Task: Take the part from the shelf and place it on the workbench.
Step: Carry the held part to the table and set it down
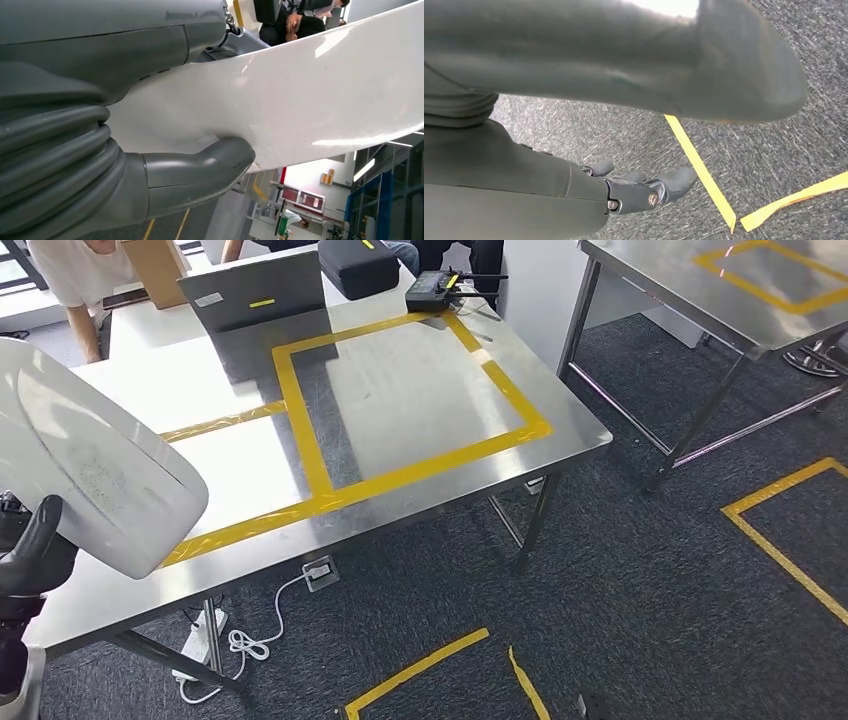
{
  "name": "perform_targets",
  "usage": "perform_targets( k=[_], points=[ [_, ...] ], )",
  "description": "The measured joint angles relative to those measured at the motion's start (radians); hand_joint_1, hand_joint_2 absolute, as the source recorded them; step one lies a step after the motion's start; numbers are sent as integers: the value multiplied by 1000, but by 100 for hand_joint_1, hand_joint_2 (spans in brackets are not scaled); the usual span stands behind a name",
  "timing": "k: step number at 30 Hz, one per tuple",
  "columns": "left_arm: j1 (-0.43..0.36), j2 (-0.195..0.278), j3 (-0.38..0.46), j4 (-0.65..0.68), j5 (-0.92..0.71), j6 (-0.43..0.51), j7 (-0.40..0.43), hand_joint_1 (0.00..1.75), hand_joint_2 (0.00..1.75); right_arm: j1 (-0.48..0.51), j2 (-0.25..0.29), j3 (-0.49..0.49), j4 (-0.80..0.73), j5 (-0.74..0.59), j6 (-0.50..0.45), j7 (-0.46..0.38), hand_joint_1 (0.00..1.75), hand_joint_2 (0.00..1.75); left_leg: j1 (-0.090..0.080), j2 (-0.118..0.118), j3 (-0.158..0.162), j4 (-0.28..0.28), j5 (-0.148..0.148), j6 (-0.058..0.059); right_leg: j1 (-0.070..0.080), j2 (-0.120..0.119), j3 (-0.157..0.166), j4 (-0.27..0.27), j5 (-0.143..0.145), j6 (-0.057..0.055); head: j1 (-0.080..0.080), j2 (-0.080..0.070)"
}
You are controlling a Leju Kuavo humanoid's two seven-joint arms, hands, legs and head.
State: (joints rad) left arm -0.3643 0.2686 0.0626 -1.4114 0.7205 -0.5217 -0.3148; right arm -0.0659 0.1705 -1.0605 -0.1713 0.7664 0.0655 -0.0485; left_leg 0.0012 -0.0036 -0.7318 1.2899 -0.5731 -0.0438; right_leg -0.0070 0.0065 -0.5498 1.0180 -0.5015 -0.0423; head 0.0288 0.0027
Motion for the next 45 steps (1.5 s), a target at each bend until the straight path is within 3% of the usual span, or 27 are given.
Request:
perform_targets(
  k=[2,3,5,6,9,11,12,14,16,17,18,20,21,22,23,24,26,27,29,30,31,32,35,36,39,41,45],
  points=[
    [4,0,0,4,0,-1,0,175,175,3,0,0,0,0,-1,1,0,0,0,0,6,-73,49,7,2,1,29,0,-21,1,-2,0],
    [5,0,0,6,1,-1,0,175,175,5,1,0,0,0,-1,1,0,0,-1,1,23,-143,101,13,3,1,41,0,-33,3,-4,0],
    [8,0,1,10,2,-2,-2,175,175,6,2,0,0,0,-2,1,0,0,-9,2,51,-245,170,24,4,1,59,-1,-55,11,-8,0],
    [10,1,1,11,2,-2,-3,175,175,6,3,0,0,0,-2,2,0,0,-12,2,58,-266,183,30,4,1,67,-1,-61,17,-9,0],
    [8,3,2,9,3,-2,-4,175,175,3,3,0,0,0,-3,2,0,0,-11,-1,87,-276,163,50,5,0,60,47,-42,35,-8,0],
    [5,3,3,8,3,-2,-5,175,175,0,3,0,0,0,-3,2,0,0,-6,-1,115,-281,145,61,3,-1,-16,162,-15,44,-6,0],
    [5,3,3,8,3,-2,-6,175,175,-2,3,0,0,0,-3,2,0,0,-5,0,129,-282,133,64,1,-1,-67,225,-21,49,-4,0],
    [6,1,2,8,3,-2,-5,175,175,0,3,0,0,0,-3,3,0,0,-2,-1,160,-282,104,65,-1,-2,-157,301,-88,58,-2,0],
    [8,-1,2,9,3,-2,-5,175,175,4,2,0,0,0,-4,3,0,0,1,-3,200,-282,71,60,-2,-2,-201,280,-144,64,0,0],
    [9,-1,2,8,3,-2,-5,175,175,5,2,0,0,0,-4,3,0,0,3,-3,223,-282,54,57,-2,-3,-204,234,-132,64,1,0],
    [10,-2,2,8,3,-2,-5,175,175,7,2,0,0,0,-4,3,0,0,4,-2,241,-282,37,54,-2,-5,-199,173,-80,63,2,0],
    [12,-4,2,9,3,-2,-5,175,175,10,2,0,0,1,-4,3,0,0,2,-3,272,-279,1,44,0,-11,-186,58,66,56,3,0],
    [13,-5,2,7,3,-2,-4,175,175,12,2,0,0,1,-4,3,0,0,-1,-3,287,-283,-14,38,1,-13,-179,27,116,49,1,0],
    [12,-5,2,5,2,-2,-4,175,175,12,2,0,0,1,-4,4,0,0,-3,-4,301,-281,-18,31,0,-14,-171,13,136,41,0,0],
    [11,-5,2,1,2,-2,-3,175,175,11,2,0,0,1,-4,4,0,0,-5,-4,304,-272,-12,24,-1,-13,-157,13,132,33,-2,0],
    [9,-6,2,-2,-1,-2,-2,175,175,10,3,0,0,1,-4,4,0,0,-4,-4,298,-241,6,18,-3,-12,-142,10,126,23,-5,0],
    [5,-5,1,-1,-34,10,0,175,175,7,3,0,0,1,-4,4,0,0,-2,-3,240,-131,39,9,-6,-9,-113,5,111,6,-9,0],
    [4,-4,-2,3,-84,33,-3,175,175,6,3,0,0,1,-4,4,0,0,-1,-2,200,-72,29,5,-6,-7,-99,2,101,1,-11,0],
    [-6,11,-22,27,-304,146,-23,175,175,3,3,0,0,1,-4,5,0,0,1,-1,131,-5,-55,-1,-5,-2,-74,0,77,-2,-12,0],
    [-16,23,-41,47,-482,234,-33,175,175,3,3,0,0,2,-4,6,0,0,1,-1,107,-2,-98,-1,-4,2,-60,0,65,-2,-13,0],
    [-30,37,-64,73,-680,325,-39,175,175,3,3,-1,0,4,-4,7,0,0,1,-1,94,-20,-117,1,-3,5,-46,0,53,-2,-13,0],
    [-48,51,-90,105,-887,413,-35,175,175,3,3,-1,0,7,-4,9,0,0,1,-1,89,-58,-101,6,-1,8,-31,0,41,-2,-15,0],
    [-135,77,-199,253,-1441,621,22,175,175,4,6,-1,1,22,-4,12,0,0,-5,-3,94,-226,88,29,5,11,-1,4,11,4,-18,0],
    [-172,80,-241,320,-1576,667,33,175,175,3,7,0,1,26,-3,13,0,0,-9,-4,94,-256,133,35,6,11,1,6,3,9,-19,0],
    [-277,67,-352,527,-1772,751,40,175,175,-2,8,0,1,36,-3,15,0,0,-10,-6,98,-268,160,36,9,11,1,8,-6,7,-19,0],
    [-337,49,-416,654,-1833,800,68,175,175,-3,8,0,1,39,-2,12,0,0,-11,-6,98,-270,159,34,11,10,3,4,-5,-3,-16,0],
    [-411,10,-499,831,-1880,887,99,175,175,-4,8,0,1,37,-1,3,0,0,-12,-5,98,-270,151,46,11,9,11,-10,-7,-5,-15,0]
  ],
)
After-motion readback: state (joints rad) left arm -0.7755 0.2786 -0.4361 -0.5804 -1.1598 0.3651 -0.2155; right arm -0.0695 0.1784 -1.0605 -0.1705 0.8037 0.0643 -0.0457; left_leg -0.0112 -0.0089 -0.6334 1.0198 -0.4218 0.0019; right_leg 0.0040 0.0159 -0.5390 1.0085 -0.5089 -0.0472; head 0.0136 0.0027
